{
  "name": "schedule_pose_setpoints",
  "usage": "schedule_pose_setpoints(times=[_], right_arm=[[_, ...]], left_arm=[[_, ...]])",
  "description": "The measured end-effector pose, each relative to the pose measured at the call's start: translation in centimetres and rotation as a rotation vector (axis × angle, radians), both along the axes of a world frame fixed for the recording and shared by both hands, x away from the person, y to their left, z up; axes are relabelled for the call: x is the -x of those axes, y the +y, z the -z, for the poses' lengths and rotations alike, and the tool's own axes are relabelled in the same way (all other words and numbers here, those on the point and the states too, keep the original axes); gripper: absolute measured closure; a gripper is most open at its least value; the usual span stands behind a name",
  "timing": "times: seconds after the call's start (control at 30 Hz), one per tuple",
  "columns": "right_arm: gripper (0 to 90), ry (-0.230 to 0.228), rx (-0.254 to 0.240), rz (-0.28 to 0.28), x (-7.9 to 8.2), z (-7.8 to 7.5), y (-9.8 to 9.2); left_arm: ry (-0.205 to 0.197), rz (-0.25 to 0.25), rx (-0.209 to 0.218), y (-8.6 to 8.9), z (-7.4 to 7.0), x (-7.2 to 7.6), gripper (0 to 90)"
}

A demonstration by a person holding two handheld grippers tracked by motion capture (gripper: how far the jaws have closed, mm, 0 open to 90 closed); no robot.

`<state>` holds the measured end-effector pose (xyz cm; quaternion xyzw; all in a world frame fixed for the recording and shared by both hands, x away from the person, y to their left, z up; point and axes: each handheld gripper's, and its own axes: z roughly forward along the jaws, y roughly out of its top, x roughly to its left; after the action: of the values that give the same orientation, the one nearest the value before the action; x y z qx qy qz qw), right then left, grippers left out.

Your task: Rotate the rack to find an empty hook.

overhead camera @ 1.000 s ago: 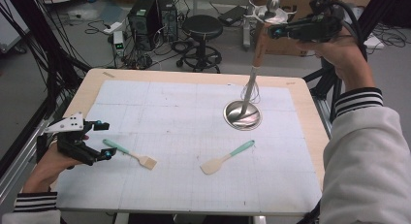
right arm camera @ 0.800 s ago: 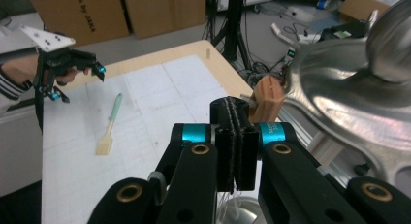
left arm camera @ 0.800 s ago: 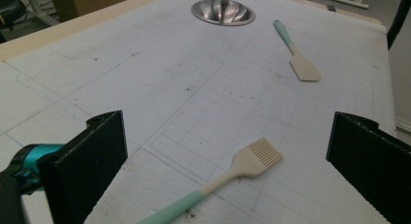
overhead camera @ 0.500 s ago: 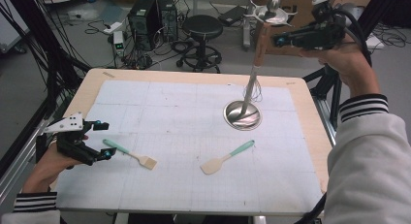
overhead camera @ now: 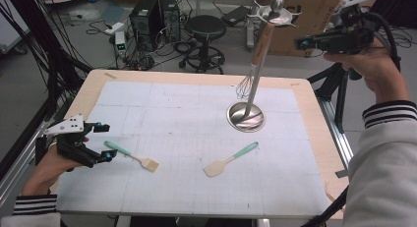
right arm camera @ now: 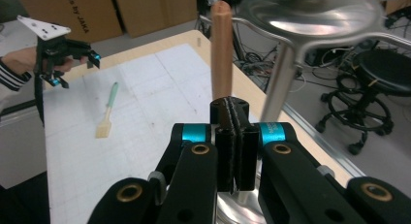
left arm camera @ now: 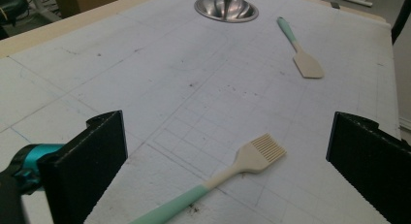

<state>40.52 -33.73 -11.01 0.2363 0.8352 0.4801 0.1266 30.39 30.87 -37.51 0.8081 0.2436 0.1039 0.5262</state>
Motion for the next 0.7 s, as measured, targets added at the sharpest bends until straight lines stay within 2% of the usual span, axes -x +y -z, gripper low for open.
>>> schedule_pose_setpoints(times=[0.23, 0.43, 0.57, 0.7], right_arm=[[89.0, -0.007, -0.008, 0.047, -0.7, -0.6, -1.6], [89.0, -0.019, -0.021, 0.084, -1.7, -1.1, -2.3], [89.0, -0.021, -0.041, 0.095, -2.3, -1.1, -2.0], [89.0, -0.022, -0.037, 0.075, -2.5, -1.0, -1.2]], left_arm=[[-0.001, 0.004, 0.001, 0.1, 0.0, 0.0, 1.7], [0.004, 0.002, -0.007, 0.1, 0.0, 0.0, 1.7], [0.001, -0.002, -0.008, 0.3, 0.0, 0.1, 1.6], [0.001, -0.005, -0.008, 0.4, 0.0, 0.1, 1.7]])
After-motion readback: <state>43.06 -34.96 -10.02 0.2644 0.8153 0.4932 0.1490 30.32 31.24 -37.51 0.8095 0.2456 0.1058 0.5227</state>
